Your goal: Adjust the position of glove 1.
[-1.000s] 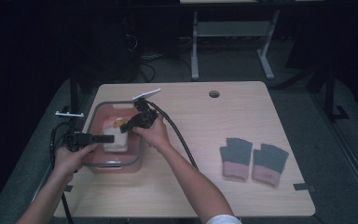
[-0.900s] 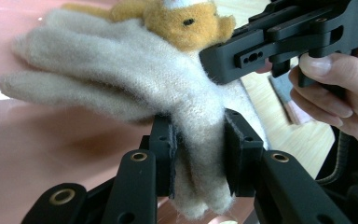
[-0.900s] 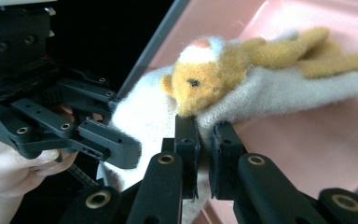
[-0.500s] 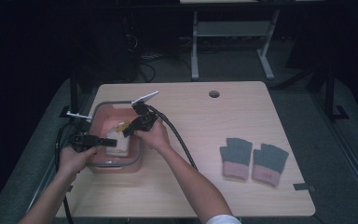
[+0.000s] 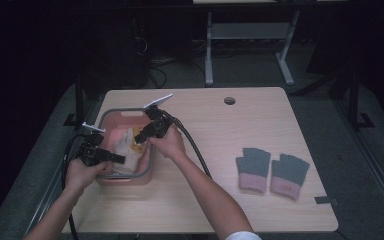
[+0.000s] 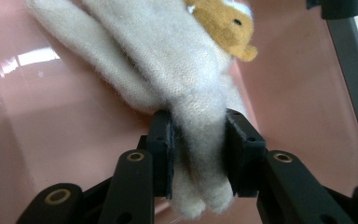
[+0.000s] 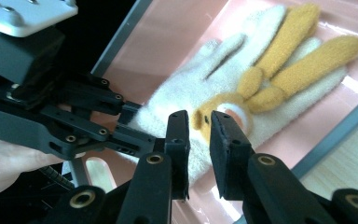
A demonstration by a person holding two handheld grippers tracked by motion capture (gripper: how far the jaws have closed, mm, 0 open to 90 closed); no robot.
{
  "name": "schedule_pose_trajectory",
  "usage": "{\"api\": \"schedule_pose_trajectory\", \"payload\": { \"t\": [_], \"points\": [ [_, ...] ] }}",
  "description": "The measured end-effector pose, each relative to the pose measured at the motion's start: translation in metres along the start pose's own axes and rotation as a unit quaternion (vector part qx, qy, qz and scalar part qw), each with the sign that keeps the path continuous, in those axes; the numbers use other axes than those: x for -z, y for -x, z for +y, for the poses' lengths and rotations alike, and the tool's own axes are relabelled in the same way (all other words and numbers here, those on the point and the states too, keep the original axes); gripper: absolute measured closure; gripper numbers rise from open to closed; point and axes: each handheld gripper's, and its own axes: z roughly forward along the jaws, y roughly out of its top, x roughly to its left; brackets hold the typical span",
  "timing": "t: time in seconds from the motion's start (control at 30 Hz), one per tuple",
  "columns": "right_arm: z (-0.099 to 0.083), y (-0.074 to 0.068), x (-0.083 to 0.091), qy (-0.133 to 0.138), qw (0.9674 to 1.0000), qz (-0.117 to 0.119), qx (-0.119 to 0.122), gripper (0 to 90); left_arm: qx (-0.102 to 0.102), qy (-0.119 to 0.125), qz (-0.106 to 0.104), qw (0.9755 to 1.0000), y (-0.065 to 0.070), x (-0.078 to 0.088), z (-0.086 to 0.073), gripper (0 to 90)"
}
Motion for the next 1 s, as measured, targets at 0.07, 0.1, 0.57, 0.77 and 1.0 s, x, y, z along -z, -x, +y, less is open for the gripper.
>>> {"api": "schedule_pose_trajectory", "payload": {
  "t": [0.07, 0.1, 0.57, 0.77, 1.0],
  "points": [
    [0.000, 0.000, 0.002, 0.002, 1.0000, -0.002, 0.006, 76.6, 0.002, -0.001, 0.005, 1.0000, -0.001, 0.001, 0.000, 64.0],
    [-0.001, 0.000, 0.004, 0.001, 1.0000, -0.001, 0.004, 76.6, 0.005, 0.002, 0.003, 1.0000, -0.002, 0.002, 0.000, 61.7],
    [-0.009, -0.001, 0.025, 0.025, 0.9996, 0.012, 0.008, 74.8, -0.011, 0.033, 0.017, 0.9993, 0.009, 0.026, 0.010, 63.0],
    [-0.015, 0.003, 0.037, 0.036, 0.9992, 0.020, 0.004, 72.9, -0.034, -0.014, 0.038, 0.9986, 0.016, 0.007, 0.014, 66.6],
    [-0.020, 0.008, 0.046, 0.044, 0.9987, 0.024, 0.004, 71.8, -0.038, -0.046, 0.063, 0.9963, 0.018, -0.003, 0.019, 67.3]
  ]
}}
